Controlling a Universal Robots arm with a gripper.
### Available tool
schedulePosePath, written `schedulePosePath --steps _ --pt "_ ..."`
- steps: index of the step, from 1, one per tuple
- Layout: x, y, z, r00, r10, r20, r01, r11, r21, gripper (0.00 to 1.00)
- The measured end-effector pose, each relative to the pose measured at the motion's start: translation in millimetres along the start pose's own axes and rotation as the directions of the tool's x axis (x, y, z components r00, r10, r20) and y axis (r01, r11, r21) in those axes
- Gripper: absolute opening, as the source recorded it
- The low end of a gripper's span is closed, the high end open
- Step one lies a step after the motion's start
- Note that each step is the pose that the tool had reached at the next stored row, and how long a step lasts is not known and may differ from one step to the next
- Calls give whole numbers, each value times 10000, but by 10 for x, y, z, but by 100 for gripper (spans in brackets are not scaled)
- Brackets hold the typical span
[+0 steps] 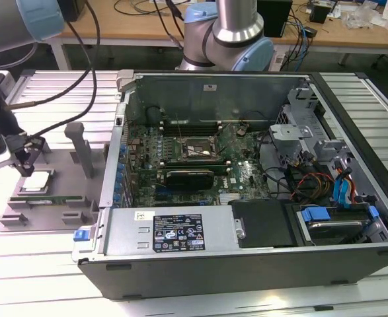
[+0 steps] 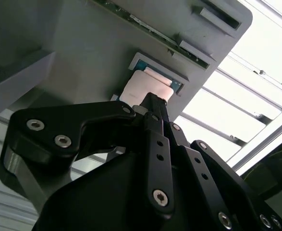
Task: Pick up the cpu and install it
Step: 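Pick up the cpu and move it towards the insertion slot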
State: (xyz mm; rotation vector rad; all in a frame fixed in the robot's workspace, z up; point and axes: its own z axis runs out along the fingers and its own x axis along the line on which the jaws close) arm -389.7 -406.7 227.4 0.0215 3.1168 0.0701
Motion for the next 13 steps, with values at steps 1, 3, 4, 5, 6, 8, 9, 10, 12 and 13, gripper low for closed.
schedulePosePath --steps 1,3,4,5,6,8,9,10,12,13 --pt "3 -1 19 10000 -13 -1 13 10000 1 11" --pt "4 -1 21 10000 -16 -3 16 10000 2 11" --pt "4 -1 23 10000 -17 -2 17 10000 1 11" --pt "4 -1 23 10000 -19 -3 19 10000 1 11" --pt "4 -1 23 10000 -19 -2 19 10000 1 11" --pt "4 -1 24 10000 -21 -2 21 10000 1 17" --pt "4 -1 25 10000 -22 -3 22 10000 0 24" --pt "4 -1 26 10000 -24 -2 24 10000 0 36" --pt "4 -1 26 10000 -26 -3 26 10000 0 48" --pt "4 -1 27 10000 -27 -3 27 10000 0 55"
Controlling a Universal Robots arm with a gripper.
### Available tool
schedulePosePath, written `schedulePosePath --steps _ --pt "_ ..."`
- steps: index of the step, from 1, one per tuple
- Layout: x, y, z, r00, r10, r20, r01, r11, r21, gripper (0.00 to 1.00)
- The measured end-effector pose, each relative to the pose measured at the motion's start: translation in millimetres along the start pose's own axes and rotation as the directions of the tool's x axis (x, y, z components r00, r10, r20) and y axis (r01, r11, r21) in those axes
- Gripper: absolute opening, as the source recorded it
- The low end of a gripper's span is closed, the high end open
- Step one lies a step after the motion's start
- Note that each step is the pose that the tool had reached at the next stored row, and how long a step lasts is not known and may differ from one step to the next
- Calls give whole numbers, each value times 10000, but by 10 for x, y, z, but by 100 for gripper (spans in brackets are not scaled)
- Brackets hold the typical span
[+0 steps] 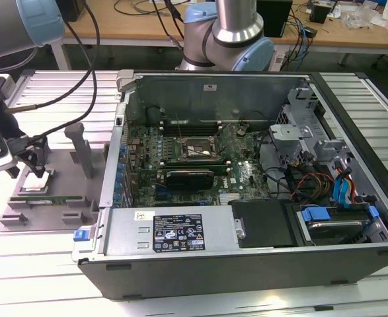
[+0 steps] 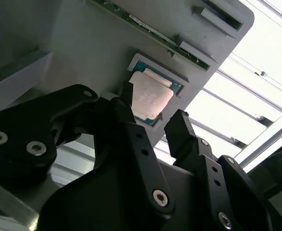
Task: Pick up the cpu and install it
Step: 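Pick up the cpu and move it towards the insertion slot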
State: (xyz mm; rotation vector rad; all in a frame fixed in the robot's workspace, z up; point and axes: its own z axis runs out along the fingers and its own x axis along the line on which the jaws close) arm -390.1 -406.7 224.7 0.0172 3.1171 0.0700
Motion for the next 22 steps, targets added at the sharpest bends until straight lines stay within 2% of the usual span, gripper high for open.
schedulePosePath --steps 3,6,11,12,13,15,18,20,22 --pt "-1 0 11 10000 -2 6 2 10000 -4 55" --pt "3 -4 91 10000 -4 49 4 10000 -1 55" --pt "1 -4 94 10000 -3 49 3 10000 0 55" --pt "1 -4 94 10000 -4 49 4 10000 -1 56" --pt "1 -4 94 10000 -4 49 4 10000 0 62" --pt "-23 -4 100 10000 -5 41 5 10000 -1 62" --pt "-41 -5 138 10000 -1 34 1 10000 1 62" --pt "-42 -7 206 10000 -4 33 4 10000 2 62" --pt "-41 2 219 10000 -3 32 3 10000 4 62"
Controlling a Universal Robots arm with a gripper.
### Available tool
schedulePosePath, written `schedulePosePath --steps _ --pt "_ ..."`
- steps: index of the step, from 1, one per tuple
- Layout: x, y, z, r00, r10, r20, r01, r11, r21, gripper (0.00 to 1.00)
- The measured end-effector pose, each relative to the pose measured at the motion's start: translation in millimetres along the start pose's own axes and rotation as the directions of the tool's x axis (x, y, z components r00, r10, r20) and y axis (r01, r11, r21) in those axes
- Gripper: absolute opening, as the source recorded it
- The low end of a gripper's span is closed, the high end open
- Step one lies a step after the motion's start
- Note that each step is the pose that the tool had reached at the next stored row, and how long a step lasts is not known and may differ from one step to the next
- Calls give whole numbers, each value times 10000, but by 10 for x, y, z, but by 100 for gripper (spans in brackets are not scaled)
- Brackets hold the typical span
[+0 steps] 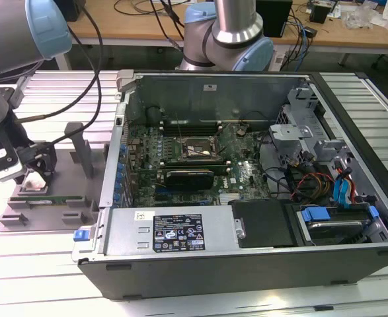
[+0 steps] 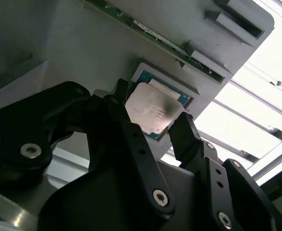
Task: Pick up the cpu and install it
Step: 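Pick up the cpu and move it towards the insertion slot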
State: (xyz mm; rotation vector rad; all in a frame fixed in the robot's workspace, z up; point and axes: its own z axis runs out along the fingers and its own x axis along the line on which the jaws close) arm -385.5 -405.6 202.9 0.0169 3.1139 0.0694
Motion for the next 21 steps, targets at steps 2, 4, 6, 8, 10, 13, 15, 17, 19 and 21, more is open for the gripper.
schedulePosePath --steps 2,4,6,8,10,13,15,17,19,21 --pt "1 19 20 10000 0 0 0 10000 -1 62" --pt "2 22 26 10000 -1 -1 1 10000 0 62" --pt "3 22 27 10000 -2 -2 2 10000 1 62" --pt "3 23 29 10000 0 0 0 10000 0 62" --pt "3 23 32 10000 0 0 0 10000 0 63" --pt "4 23 45 10000 -71 -3 71 10000 -2 69" --pt "4 23 53 9998 -189 -10 189 9998 -4 69" --pt "4 26 74 9997 -250 -11 250 9997 -7 69" --pt "5 27 90 9995 -320 -15 320 9995 -8 69" --pt "6 26 110 9993 -385 -24 385 9993 -10 69"
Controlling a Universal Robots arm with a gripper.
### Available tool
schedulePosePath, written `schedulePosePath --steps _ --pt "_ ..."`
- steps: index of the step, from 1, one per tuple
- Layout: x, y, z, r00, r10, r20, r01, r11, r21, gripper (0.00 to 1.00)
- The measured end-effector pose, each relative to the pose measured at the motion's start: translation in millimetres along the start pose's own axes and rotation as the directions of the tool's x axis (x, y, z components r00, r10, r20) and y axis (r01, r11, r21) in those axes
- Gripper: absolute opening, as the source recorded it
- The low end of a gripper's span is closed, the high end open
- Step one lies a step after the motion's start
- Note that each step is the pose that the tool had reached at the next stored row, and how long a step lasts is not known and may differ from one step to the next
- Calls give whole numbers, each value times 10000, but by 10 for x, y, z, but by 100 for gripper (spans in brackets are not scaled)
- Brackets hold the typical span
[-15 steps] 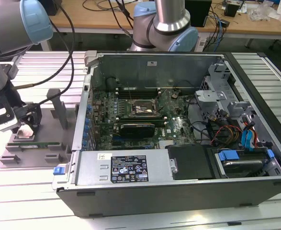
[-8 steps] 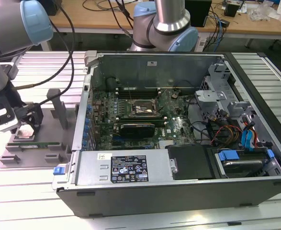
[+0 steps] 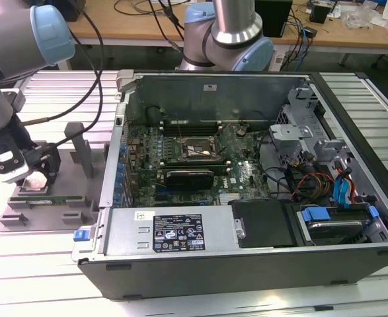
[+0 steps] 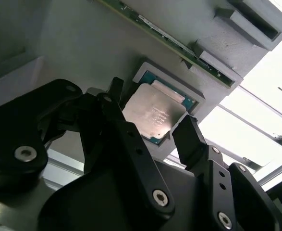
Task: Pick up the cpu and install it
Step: 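Pick up the cpu and move it towards the insertion slot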
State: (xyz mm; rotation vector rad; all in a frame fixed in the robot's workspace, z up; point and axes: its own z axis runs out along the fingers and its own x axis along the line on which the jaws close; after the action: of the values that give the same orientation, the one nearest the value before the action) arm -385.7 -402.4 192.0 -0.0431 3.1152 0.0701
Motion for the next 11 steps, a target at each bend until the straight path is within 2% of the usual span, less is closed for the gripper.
schedulePosePath --steps 6,11 --pt "4 -2 41 10000 -2 -17 2 10000 -3 69" --pt "28 -1 49 10000 0 -19 0 10000 -3 69"
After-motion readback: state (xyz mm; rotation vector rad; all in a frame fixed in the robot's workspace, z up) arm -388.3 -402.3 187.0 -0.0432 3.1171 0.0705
